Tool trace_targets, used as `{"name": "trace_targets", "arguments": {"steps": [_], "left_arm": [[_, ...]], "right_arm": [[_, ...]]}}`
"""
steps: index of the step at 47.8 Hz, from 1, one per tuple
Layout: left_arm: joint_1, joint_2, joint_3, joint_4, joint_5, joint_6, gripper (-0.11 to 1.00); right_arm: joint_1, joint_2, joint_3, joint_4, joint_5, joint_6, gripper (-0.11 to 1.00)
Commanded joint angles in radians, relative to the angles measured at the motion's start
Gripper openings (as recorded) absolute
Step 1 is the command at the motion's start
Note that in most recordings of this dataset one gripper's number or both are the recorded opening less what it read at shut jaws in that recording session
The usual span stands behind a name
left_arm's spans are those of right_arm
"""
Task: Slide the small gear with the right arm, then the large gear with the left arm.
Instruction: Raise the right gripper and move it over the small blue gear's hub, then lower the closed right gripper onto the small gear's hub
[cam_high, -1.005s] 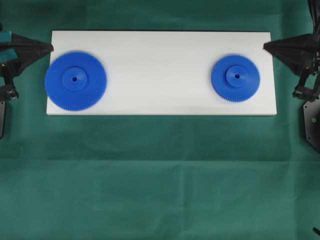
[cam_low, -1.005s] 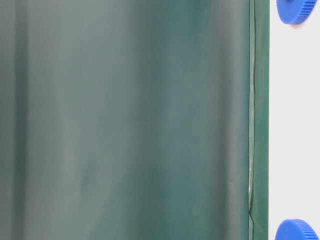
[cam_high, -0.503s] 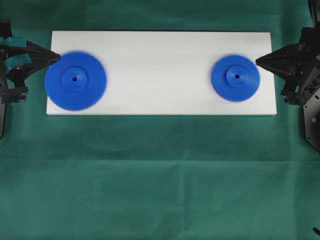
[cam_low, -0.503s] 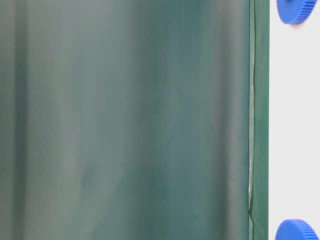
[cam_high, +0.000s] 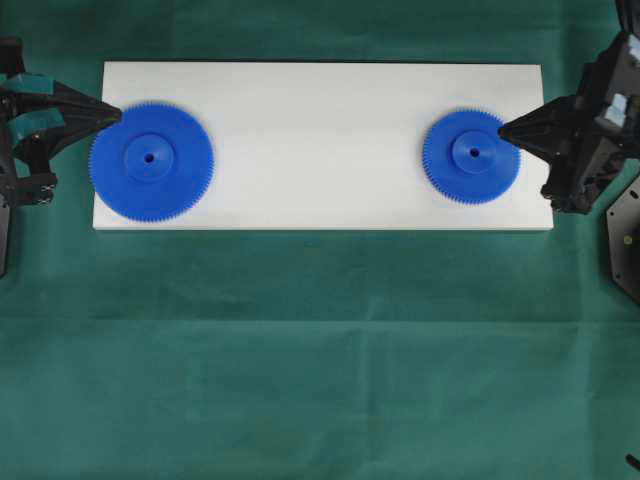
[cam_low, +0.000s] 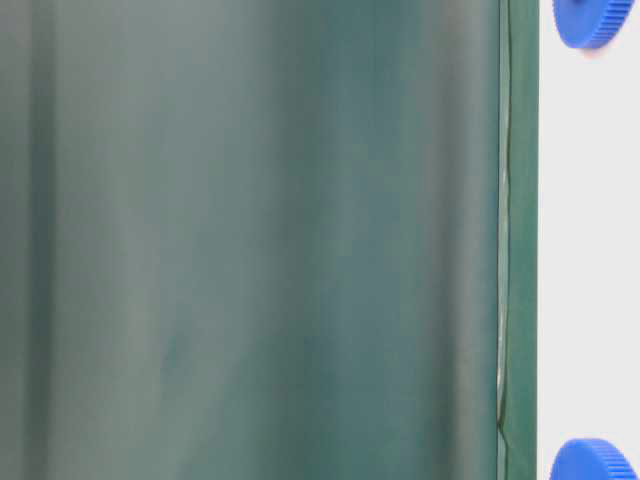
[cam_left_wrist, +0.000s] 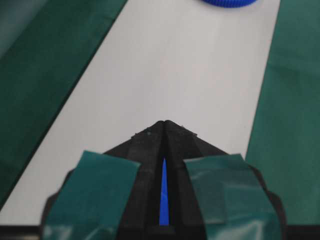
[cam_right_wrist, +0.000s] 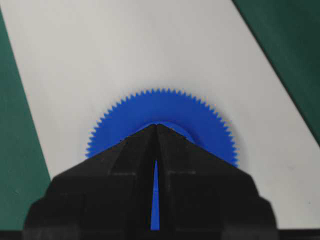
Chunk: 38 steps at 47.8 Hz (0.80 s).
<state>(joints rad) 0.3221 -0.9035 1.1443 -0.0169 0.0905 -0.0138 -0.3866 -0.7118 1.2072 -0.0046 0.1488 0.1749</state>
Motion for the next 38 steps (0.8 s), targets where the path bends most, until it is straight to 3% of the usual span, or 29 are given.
{"name": "trace_targets", "arguments": {"steps": [1, 38], "left_arm": [[0.002, 0.006, -0.026, 0.0, -0.005, 0.002, 0.0], [0.002, 0.006, -0.018, 0.0, -0.032, -0.002, 0.0]], "right_arm": [[-0.002, 0.038, -0.011, -0.002, -0.021, 0.0, 0.5], [-0.002, 0.351, -0.025, 0.0, -0.196, 0.017, 0.5]]}}
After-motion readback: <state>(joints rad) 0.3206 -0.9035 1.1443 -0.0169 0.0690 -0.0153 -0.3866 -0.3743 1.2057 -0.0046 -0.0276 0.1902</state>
